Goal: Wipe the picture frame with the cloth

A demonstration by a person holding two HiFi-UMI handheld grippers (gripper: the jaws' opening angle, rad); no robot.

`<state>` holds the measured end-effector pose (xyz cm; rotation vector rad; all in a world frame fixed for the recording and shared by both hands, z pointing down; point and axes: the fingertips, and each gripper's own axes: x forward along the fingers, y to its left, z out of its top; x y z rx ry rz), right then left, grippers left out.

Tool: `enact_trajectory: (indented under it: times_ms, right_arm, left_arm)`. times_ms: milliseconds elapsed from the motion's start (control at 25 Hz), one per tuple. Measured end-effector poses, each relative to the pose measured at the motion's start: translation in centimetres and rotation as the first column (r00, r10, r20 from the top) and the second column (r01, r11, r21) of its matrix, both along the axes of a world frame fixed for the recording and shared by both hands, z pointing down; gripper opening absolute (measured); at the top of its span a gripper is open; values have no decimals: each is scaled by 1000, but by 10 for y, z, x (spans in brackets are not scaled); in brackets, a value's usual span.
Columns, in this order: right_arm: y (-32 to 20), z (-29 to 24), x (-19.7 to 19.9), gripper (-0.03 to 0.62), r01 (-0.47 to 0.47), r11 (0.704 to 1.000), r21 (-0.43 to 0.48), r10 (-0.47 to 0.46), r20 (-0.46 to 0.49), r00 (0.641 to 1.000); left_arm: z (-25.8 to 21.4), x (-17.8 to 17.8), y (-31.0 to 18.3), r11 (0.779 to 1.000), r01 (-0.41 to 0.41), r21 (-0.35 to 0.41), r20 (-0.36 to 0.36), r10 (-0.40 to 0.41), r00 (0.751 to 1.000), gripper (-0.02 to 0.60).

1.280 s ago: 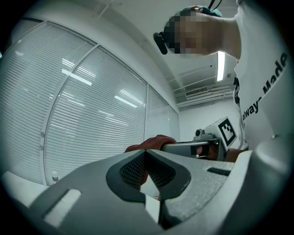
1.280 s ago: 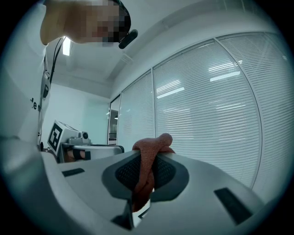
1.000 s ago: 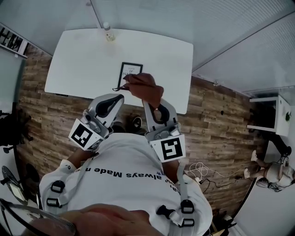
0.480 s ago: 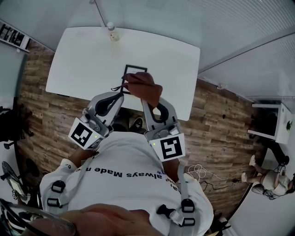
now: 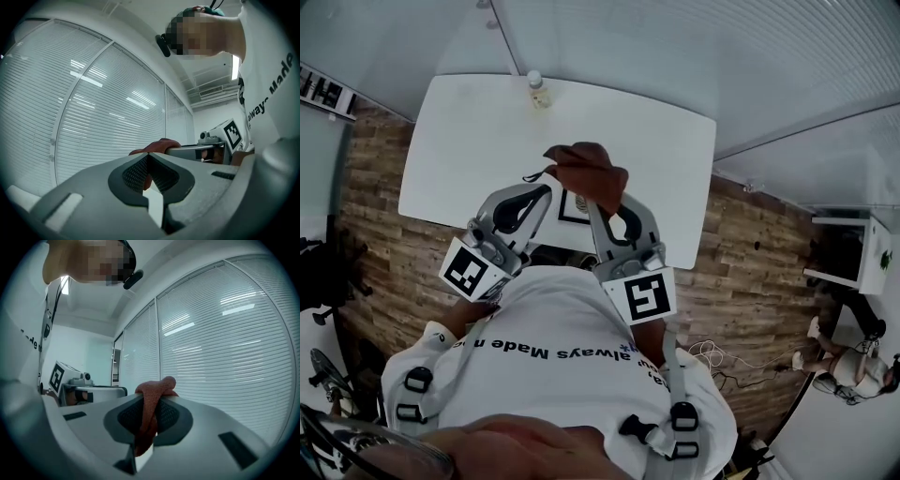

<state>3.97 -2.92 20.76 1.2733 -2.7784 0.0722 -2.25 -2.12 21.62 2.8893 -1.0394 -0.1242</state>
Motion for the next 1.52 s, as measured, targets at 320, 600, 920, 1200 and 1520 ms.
enact_trajectory:
  times_ms: [320,600,920,1200,1520]
  right_arm:
    - [-14,14,0,15,-64,998,-15,63,-29,998]
    - [-20,34,1,15,-79,995,-68,74,-70,995]
    - [-25,83,3,15,-65,989,-134,40,-188,981]
    - [-45,179,-4,15,-19,986,-168,-37,-321,946]
    - [-63,295,-15,15,24,977,-211,-122,-465,877]
  left_arm:
    - [11,4,-15,997,-81,-11,0,82,997,2]
    - [27,6,-27,993,-107,-45,29,108,994,2]
    - [78,-4,-43,992,-69,-103,78,77,994,2]
    - [179,-2,-65,977,-79,-197,179,115,977,2]
    - [285,6,-83,950,-89,-299,247,168,954,2]
